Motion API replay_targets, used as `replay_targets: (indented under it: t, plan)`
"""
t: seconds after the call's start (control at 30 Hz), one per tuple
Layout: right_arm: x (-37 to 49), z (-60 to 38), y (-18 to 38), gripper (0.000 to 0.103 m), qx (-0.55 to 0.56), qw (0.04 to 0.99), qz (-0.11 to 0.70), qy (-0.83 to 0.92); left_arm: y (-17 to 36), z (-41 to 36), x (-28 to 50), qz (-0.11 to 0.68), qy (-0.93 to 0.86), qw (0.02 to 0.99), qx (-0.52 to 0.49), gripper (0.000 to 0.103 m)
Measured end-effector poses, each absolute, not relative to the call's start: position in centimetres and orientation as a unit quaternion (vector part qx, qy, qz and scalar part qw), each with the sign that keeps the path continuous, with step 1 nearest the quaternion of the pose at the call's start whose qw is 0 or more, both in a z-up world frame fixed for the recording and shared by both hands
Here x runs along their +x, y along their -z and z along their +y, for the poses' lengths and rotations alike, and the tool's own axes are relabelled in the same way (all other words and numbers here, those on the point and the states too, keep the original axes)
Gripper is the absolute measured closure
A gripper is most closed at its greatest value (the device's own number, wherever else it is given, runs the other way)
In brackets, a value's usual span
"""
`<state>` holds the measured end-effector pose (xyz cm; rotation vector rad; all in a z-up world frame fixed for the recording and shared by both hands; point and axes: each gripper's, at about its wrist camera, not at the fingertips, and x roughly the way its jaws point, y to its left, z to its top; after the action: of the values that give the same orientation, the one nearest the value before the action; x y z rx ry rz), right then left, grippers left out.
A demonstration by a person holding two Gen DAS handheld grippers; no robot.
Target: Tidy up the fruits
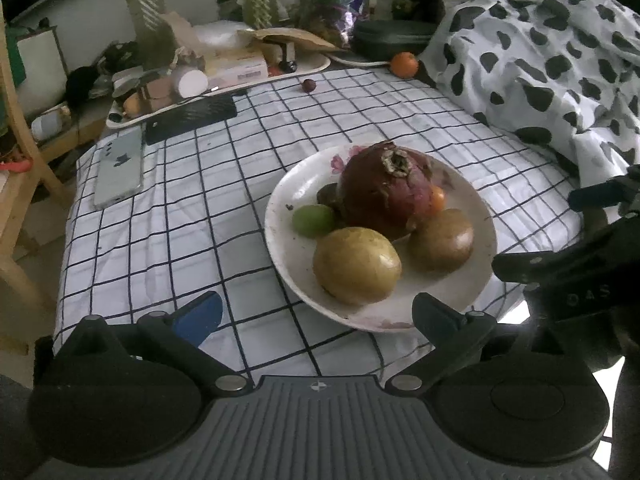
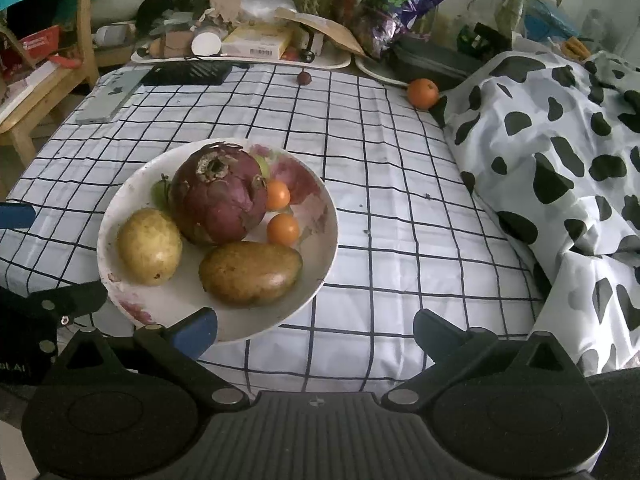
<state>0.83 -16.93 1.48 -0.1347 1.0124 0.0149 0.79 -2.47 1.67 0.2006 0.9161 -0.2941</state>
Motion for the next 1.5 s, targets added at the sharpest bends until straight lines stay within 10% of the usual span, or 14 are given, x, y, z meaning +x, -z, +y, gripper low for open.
replay_targets:
  t: [1.5]
  plan:
    - [1.18, -16.79, -1.19, 0.000, -0.066, 0.870, 0.489, -0.007, -1.10, -2.61, 1.26, 0.457, 0.123, 0.874, 0.109, 0.000]
